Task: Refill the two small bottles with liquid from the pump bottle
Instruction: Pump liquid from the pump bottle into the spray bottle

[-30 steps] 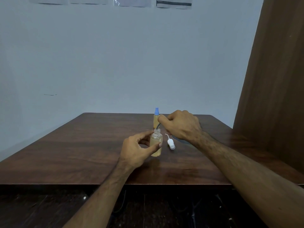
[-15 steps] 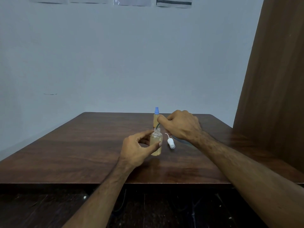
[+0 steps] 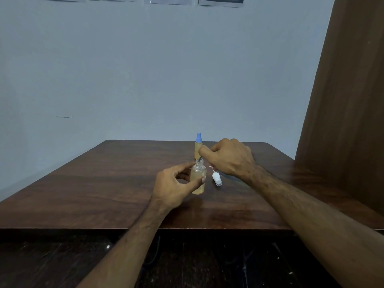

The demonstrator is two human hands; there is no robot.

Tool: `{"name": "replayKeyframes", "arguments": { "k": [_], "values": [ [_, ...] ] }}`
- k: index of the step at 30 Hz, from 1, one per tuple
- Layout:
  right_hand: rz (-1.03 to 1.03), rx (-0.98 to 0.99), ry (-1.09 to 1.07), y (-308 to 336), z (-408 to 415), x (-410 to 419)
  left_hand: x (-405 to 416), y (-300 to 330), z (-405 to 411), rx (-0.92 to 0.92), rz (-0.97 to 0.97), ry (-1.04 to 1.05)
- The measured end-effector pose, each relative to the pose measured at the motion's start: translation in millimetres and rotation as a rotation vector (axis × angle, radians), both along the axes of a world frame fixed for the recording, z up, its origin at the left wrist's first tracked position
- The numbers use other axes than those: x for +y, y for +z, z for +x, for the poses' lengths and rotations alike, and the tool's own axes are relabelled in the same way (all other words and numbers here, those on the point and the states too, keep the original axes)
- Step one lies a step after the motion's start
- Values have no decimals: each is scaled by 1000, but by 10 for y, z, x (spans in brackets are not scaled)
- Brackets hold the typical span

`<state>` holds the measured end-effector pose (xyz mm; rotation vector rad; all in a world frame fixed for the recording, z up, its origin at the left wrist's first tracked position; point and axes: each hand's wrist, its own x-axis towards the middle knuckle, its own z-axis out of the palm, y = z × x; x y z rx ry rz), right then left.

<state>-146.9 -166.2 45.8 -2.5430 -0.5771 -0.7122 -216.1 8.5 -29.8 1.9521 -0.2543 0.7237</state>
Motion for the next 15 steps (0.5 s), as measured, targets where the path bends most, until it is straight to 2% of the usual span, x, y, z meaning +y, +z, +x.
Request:
{"name": "replayKeyframes", "arguments": {
  "k": [6,9,15],
  "values": [
    [47,18,-14,19,-11,4,-1,0,10,16,-6,-2],
    [8,34,-10,30,-22,7,0,3,8,25,-4,-2],
    [-48,-60,-28,61,-37,0,-11,12,-3,27,-17,-13]
  ]
}}
